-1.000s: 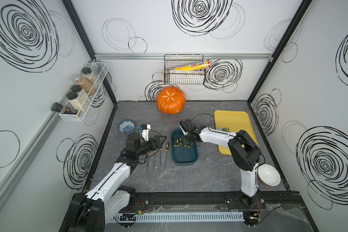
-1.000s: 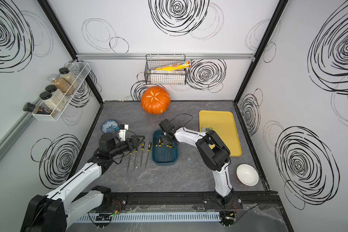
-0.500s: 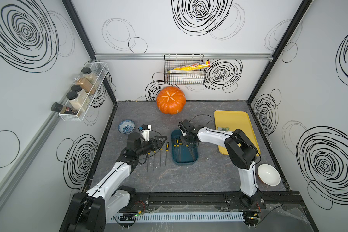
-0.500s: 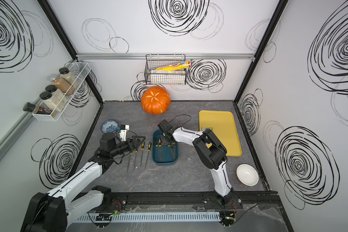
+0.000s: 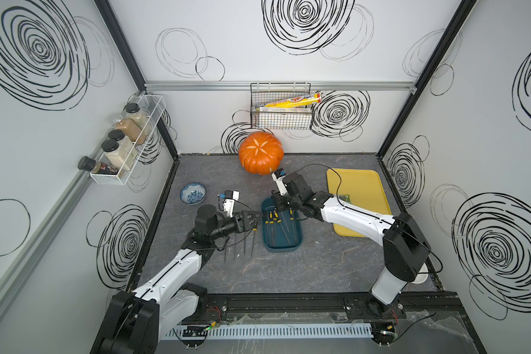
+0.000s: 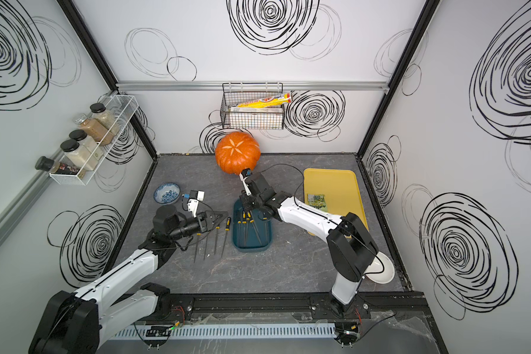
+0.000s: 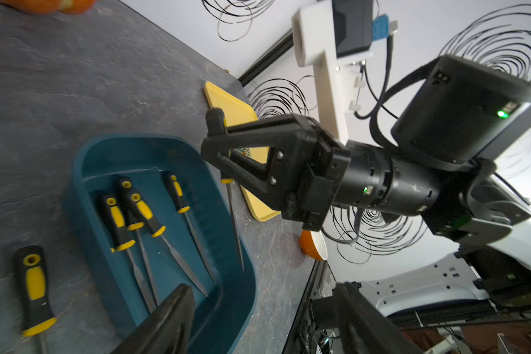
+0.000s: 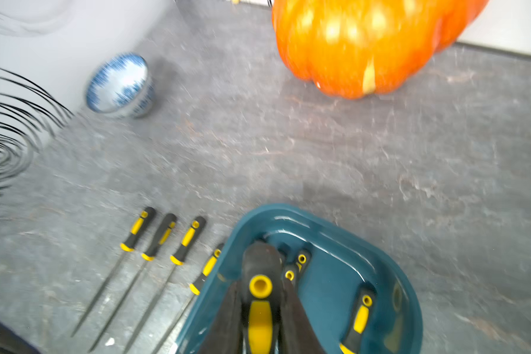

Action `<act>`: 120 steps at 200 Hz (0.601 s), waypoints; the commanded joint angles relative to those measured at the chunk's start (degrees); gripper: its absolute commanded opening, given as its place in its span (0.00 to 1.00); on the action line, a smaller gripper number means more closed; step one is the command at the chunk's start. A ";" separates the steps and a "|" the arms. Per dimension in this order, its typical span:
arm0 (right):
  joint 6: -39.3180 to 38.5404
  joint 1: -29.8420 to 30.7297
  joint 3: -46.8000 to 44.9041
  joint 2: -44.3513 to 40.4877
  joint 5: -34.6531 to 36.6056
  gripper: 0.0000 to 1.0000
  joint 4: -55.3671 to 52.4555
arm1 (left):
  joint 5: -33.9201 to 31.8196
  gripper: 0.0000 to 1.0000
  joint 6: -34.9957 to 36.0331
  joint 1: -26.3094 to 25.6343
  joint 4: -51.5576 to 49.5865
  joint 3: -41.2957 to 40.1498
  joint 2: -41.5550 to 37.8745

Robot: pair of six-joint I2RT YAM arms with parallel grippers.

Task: Take the file tool out of the storage box
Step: Pick up the file tool from the storage box.

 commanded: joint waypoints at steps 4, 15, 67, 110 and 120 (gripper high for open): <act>0.54 -0.82 0.90 1.33 -1.32 0.13 3.04 | 0.88 0.79 1.50 -1.21 1.98 0.99 -0.07; -0.38 -1.70 2.77 3.62 -2.46 0.12 0.89 | 0.87 0.79 1.54 -1.32 1.95 0.86 -0.10; 4.23 -4.68 -4.36 -1.34 -16.07 0.11 10.56 | 0.26 0.75 2.62 -4.37 1.41 1.58 2.08; 16.64 -5.97 -13.26 -8.37 -32.80 0.10 29.28 | -3.09 0.73 6.91 -9.54 -3.89 4.93 5.40; 18.28 -5.95 -13.54 -8.37 -35.35 0.10 30.88 | -3.31 0.74 7.26 -10.04 -4.53 5.44 6.34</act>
